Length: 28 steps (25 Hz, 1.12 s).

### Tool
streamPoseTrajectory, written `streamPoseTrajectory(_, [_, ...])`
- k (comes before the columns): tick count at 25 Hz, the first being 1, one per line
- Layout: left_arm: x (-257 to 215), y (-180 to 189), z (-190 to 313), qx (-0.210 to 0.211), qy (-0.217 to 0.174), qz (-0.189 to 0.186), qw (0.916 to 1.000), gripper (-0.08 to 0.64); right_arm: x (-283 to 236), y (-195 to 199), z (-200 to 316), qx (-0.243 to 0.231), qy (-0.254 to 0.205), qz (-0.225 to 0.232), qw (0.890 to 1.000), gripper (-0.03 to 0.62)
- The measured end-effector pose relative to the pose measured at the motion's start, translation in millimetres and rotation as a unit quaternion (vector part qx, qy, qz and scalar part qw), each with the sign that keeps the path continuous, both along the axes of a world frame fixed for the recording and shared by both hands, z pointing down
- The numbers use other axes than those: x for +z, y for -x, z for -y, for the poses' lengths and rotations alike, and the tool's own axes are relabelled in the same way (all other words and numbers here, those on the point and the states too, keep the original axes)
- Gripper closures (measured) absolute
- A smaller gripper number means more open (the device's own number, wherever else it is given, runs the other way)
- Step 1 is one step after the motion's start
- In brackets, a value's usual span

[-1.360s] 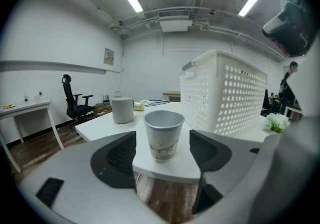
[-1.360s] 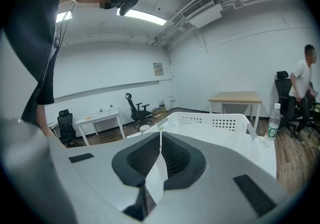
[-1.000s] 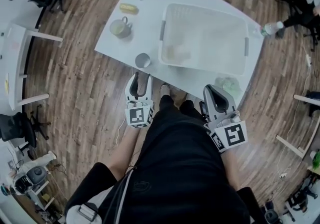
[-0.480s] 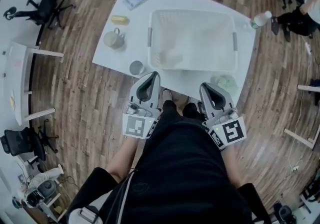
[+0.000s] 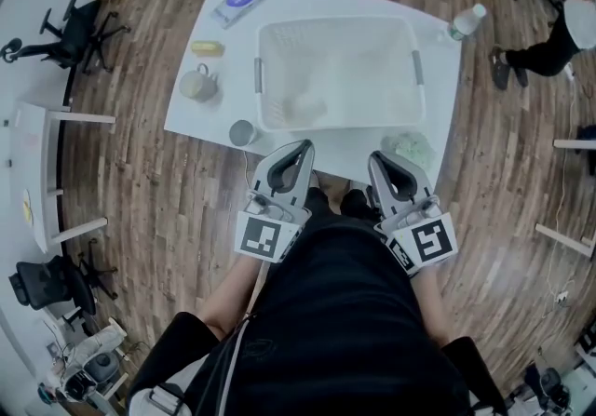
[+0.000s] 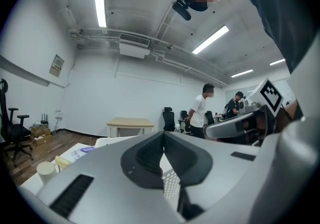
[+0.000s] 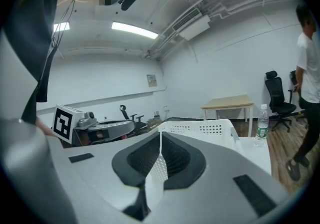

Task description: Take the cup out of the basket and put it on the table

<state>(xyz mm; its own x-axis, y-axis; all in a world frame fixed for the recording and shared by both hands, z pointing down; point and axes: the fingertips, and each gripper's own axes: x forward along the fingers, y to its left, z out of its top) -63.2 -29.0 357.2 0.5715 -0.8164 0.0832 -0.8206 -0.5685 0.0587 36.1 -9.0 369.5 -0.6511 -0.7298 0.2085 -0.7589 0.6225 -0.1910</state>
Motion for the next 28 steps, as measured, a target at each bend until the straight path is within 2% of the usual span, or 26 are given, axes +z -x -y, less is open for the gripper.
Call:
streamPoseTrajectory(6, [-2,-5,-1,0.001,-0.001,-0.004,1.0,0.551,1,-4,-1,-0.001,0.003,0.001,1.0,0.566])
streamPoseTrajectory(9, [-2,-5,0,0.003,0.004,0.006,1.0,0.551,1,-4,0,-0.001,0.005,0.001,1.0,0.566])
streamPoseTrajectory(12, [4,-8,6,0.04,0.032,0.035,0.9981,0.549,2,-3,1,0.001,0.006,0.001,1.0,0.566])
streamPoseTrajectory(16, [7,-11,29,0.104,0.052,0.093,0.9889,0.548,1,-6,4,0.01,0.007,0.001,1.0,0.566])
streamPoseTrajectory(19, [7,-8,52,0.132,0.046,0.151,0.9786,0.543,1,-13,4,0.026,0.007,0.001,1.0,0.566])
streamPoseTrajectory(23, [15,-9,87,0.171,0.044,0.214,0.9607,0.489,1,-28,4,0.051,0.008,0.002,0.999,0.566])
streamPoseTrajectory(26, [33,-10,112,0.205,0.056,0.273,0.9384,0.454,3,-34,3,0.065,0.012,-0.001,0.998,0.566])
streamPoseTrajectory(28, [48,-12,121,0.232,0.068,0.315,0.9178,0.432,4,-37,2,0.073,0.014,-0.001,0.997,0.566])
